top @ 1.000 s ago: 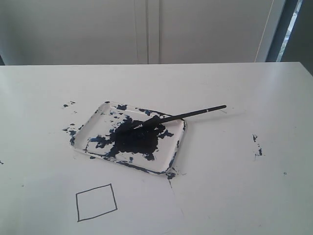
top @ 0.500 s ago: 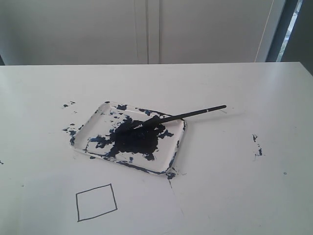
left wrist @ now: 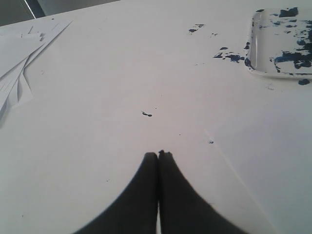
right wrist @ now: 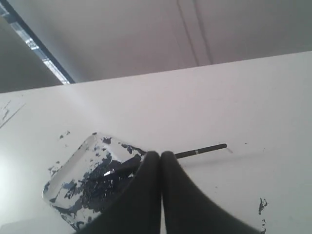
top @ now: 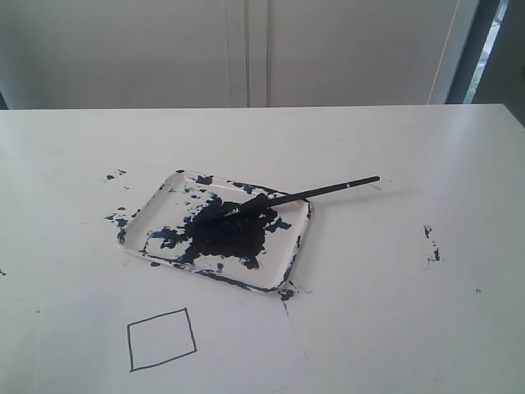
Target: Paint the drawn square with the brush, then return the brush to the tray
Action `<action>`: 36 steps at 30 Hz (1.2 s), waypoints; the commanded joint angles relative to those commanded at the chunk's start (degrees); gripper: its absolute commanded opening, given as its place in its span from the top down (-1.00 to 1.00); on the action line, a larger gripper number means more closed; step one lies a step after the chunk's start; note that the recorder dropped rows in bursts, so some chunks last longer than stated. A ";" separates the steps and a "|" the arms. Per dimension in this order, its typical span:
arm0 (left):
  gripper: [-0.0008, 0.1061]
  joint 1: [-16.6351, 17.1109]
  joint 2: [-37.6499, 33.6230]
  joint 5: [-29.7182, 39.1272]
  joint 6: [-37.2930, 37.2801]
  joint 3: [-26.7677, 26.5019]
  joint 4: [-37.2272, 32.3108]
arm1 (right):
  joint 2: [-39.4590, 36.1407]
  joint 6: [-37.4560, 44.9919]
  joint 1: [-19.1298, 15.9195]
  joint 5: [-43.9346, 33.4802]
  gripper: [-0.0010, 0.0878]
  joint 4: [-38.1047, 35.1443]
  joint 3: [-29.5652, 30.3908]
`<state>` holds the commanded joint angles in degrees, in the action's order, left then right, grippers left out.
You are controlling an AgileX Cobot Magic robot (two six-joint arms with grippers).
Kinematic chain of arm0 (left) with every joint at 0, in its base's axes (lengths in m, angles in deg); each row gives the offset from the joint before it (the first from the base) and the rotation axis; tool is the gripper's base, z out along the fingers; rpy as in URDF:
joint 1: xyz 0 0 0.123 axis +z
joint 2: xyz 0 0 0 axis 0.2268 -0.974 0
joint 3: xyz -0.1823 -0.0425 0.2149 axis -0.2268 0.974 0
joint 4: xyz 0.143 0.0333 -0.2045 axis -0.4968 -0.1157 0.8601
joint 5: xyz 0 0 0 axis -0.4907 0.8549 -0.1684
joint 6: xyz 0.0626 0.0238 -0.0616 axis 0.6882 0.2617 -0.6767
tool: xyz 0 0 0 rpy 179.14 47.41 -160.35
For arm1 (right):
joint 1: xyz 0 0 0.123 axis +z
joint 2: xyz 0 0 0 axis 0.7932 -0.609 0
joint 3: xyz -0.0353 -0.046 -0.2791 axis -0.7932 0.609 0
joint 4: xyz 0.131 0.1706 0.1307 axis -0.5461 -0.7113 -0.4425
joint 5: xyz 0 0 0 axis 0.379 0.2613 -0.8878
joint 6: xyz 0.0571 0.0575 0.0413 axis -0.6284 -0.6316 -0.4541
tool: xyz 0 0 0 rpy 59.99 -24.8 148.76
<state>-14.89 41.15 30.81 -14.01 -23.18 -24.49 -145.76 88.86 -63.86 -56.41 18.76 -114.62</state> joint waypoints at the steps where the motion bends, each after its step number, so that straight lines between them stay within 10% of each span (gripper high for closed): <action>1: 0.99 0.00 0.00 0.00 0.00 0.00 0.00 | -1.36 0.39 0.57 -0.26 0.98 0.03 0.00; 24: 0.99 0.00 0.00 -0.10 0.00 0.00 0.00 | -27.11 -1.73 33.20 44.28 0.92 12.94 -3.84; 28: 0.99 0.00 0.00 -0.10 0.00 0.00 0.00 | -32.18 -1.73 35.50 47.34 0.48 14.22 -5.79; 33: 0.99 0.00 0.00 -0.10 0.00 0.00 0.00 | -38.02 4.50 38.13 46.45 -0.67 15.82 -7.73; 36: 0.99 0.00 0.00 -0.10 0.00 0.00 0.00 | -41.21 12.28 39.64 45.51 -0.82 15.91 -9.17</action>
<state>-14.89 41.15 30.71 -14.01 -23.18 -24.49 -186.97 101.13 -24.22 -10.90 34.67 -123.78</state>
